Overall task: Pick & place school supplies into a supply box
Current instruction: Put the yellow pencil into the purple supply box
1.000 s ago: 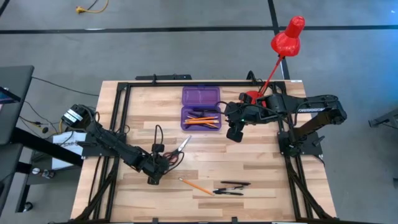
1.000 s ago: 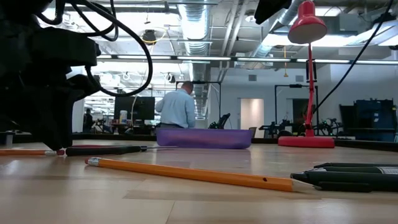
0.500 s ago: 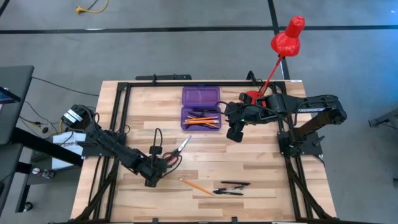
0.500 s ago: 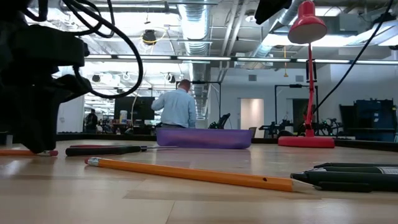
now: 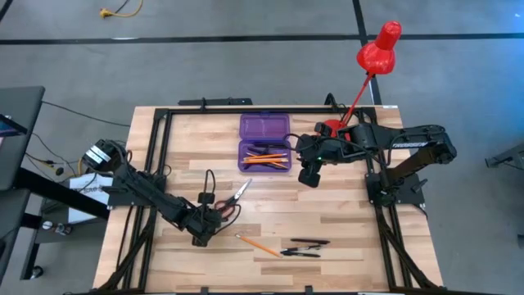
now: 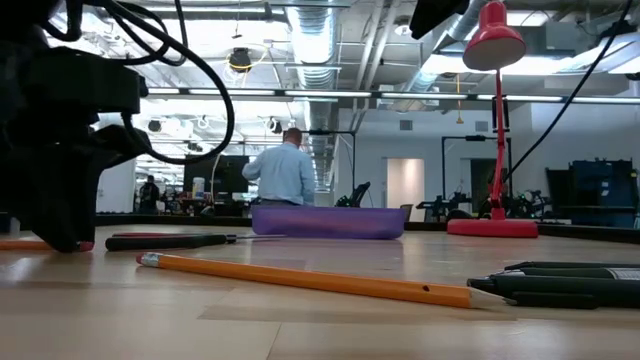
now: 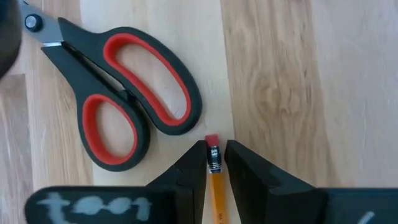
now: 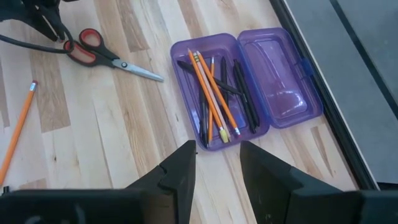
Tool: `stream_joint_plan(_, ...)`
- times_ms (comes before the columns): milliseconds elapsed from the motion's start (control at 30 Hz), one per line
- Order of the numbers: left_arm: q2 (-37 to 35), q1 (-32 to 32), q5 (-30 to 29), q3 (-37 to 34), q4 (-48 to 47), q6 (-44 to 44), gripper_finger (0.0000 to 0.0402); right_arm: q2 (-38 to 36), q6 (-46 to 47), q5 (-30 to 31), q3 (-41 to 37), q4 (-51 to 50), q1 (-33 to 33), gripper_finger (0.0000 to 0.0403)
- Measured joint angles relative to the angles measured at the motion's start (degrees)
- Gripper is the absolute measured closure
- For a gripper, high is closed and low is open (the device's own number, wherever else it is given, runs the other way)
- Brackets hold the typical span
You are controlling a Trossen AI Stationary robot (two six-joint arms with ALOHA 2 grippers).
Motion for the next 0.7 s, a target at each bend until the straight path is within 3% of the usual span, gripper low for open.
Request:
stream_joint_plan(500,1.05,1.17,1.84,1.22,-1.17,-0.28,0.0345,0.00,0.00,-0.02,-0.02,0.00,-0.44,0.0283)
stream_joint_plan(700,1.09,2.16,3.32,1.16,-1.09,1.68,0.0366,0.00,-0.02,-0.01,-0.02,-0.13,-0.44,0.0283)
